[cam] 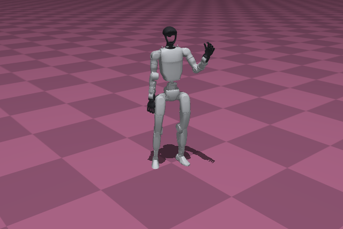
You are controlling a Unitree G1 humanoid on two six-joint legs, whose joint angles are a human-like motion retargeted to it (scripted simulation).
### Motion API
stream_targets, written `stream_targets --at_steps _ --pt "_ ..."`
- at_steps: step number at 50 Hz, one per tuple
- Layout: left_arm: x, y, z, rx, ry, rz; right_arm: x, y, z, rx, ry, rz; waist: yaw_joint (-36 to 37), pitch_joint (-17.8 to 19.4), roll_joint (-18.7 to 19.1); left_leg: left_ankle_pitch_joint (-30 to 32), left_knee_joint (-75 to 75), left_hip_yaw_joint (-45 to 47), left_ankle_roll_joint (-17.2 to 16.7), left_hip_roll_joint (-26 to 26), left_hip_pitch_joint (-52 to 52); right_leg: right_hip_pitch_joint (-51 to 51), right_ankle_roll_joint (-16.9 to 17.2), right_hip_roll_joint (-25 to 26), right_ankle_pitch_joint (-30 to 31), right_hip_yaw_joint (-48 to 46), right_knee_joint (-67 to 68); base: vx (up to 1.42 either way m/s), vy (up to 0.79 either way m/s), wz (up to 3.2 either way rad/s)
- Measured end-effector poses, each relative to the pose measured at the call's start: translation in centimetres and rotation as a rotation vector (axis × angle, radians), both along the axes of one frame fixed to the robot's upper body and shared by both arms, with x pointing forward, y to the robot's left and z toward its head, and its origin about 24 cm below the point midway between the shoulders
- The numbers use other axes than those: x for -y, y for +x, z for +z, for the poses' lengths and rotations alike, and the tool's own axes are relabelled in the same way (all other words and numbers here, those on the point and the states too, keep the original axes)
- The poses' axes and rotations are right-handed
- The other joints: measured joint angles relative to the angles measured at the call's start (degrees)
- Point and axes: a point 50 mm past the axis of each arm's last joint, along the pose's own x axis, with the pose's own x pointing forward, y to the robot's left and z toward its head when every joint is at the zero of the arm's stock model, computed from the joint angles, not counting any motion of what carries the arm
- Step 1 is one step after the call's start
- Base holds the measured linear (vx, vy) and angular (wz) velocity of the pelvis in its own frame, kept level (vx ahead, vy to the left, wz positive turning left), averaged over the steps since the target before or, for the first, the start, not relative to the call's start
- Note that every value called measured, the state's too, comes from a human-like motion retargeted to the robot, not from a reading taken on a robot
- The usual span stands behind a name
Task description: Upper body actions
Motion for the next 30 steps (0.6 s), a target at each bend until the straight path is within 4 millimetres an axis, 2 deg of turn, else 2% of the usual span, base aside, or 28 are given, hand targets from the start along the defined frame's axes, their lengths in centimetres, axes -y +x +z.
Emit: stream_targets --at_steps 30 --pt "0.4 -1.2 1.9 0.147 0.016 0.039 0.1 -0.1 0.0 -0.002 -0.003 -0.009 0.0 -0.4 0.3 0.0 0.1 -0.3 0.0 -0.2 -0.2 0.0 0.1 -0.3 0.0 -0.2 0.0 0.00 0.00 0.00"
